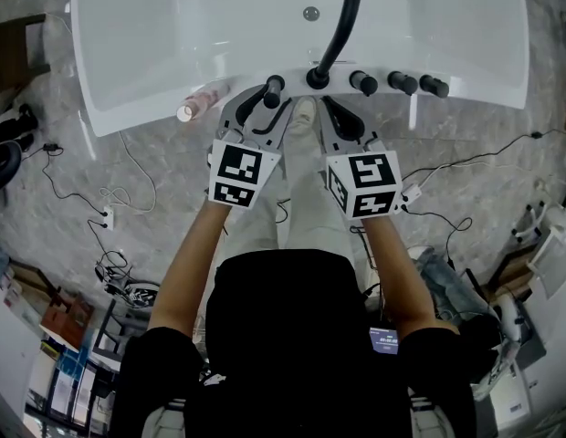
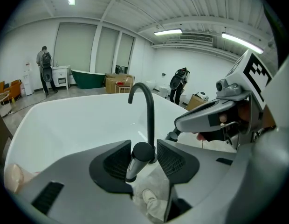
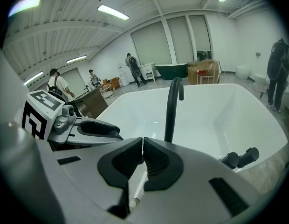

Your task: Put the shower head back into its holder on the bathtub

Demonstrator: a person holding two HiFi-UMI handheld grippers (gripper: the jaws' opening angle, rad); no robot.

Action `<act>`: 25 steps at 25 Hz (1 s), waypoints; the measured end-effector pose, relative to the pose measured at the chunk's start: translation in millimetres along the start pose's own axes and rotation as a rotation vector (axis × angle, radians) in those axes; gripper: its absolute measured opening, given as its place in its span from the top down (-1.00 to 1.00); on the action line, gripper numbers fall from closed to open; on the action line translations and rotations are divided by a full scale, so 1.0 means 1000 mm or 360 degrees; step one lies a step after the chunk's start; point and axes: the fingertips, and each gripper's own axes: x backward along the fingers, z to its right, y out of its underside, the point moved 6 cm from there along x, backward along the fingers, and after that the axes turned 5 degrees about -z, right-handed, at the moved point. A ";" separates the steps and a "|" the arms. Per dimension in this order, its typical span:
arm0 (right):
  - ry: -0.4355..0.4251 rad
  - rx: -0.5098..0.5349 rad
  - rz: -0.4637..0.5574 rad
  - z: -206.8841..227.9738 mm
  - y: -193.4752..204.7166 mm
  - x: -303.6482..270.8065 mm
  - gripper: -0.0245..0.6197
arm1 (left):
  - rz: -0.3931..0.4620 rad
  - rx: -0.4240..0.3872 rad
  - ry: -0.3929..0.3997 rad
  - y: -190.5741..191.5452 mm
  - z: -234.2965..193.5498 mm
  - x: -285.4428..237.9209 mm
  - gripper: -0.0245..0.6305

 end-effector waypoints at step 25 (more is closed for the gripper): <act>0.0159 0.0349 0.0226 -0.096 -0.026 0.113 0.85 | 0.0319 -0.0050 -0.0015 -0.044 0.035 0.157 0.83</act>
